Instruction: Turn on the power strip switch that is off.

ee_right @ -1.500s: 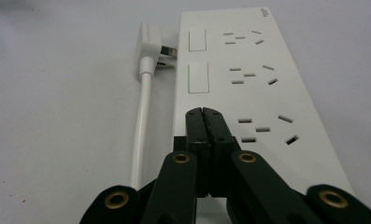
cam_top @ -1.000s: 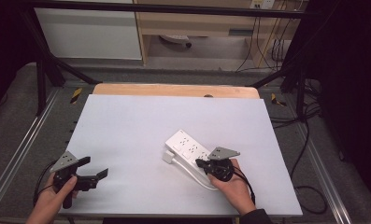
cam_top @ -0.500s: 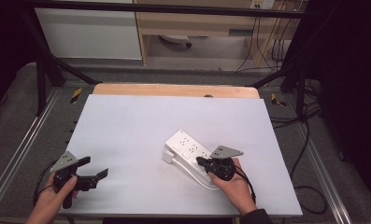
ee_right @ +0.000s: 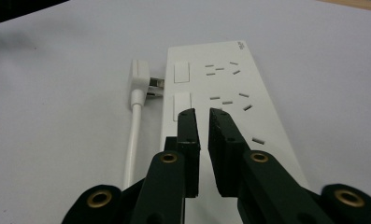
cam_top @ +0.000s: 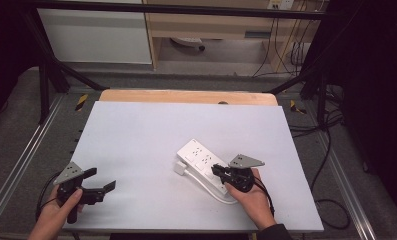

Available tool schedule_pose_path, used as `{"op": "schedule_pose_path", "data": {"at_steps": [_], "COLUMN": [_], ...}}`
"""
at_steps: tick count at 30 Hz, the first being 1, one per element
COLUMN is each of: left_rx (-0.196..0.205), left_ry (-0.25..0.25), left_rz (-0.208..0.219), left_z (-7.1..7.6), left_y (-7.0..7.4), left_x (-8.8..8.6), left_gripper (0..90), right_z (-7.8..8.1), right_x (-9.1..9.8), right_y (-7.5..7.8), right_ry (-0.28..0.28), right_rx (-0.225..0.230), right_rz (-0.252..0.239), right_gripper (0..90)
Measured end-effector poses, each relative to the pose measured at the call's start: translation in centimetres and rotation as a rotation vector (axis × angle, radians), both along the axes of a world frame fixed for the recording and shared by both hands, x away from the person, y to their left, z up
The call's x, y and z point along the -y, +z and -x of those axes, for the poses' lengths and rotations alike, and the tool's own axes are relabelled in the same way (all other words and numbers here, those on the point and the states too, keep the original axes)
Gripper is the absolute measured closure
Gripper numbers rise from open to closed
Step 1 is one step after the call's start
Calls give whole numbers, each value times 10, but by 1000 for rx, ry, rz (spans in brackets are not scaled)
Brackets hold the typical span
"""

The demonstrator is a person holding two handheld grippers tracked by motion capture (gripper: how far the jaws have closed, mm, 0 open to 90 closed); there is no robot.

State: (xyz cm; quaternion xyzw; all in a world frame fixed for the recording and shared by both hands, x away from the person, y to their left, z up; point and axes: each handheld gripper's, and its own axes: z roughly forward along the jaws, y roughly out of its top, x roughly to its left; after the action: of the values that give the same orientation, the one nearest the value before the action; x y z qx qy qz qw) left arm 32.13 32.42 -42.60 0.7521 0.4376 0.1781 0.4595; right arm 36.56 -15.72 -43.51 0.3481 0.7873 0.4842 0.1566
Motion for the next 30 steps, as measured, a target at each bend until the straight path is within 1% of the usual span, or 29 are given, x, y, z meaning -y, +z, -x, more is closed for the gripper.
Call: {"op": "schedule_pose_path", "data": {"at_steps": [12,13,15,16,17,18,20,21,22,23,24,25,27,28,29,30], "left_rx": [0,1,0,0,0,0,1,1,1,1,1,0,1,1,1,1], "left_ry": [-1,0,3,4,4,3,0,0,0,1,1,2,1,0,0,0], "left_rz": [0,1,2,2,2,2,2,1,1,2,2,1,2,2,2,2], "left_z": [0,0,0,0,0,0,0,0,0,0,0,0,0,0,0,0], "left_y": [0,0,0,0,0,0,0,0,0,0,0,0,0,0,0,0], "left_x": [0,-1,-1,-1,-1,-1,-1,-1,-1,-1,-1,-1,-1,-1,-1,-1], "left_gripper": [77,77,77,77,77,77,77,77,77,77,77,77,77,77,77,77], "right_z": [-2,-2,-2,-2,-2,-2,-3,-3,-3,-3,-3,-4,-5,-5,-5,-5], "right_x": [5,6,6,6,7,7,8,8,8,9,9,10,11,11,11,12], "right_y": [4,5,6,6,7,8,9,9,10,11,11,12,13,13,14,16], "right_ry": [-30,-37,-48,-48,-57,-64,-75,-75,-81,-95,-95,-109,-120,-120,-132,-149], "right_rx": [13,11,15,15,17,19,23,23,20,18,18,15,10,10,10,10], "right_rz": [-31,-36,-41,-41,-46,-47,-46,-46,-48,-53,-53,-55,-58,-58,-62,-70], "right_gripper": [733,691,655,655,603,579,538,538,511,449,449,387,346,346,312,256]}}
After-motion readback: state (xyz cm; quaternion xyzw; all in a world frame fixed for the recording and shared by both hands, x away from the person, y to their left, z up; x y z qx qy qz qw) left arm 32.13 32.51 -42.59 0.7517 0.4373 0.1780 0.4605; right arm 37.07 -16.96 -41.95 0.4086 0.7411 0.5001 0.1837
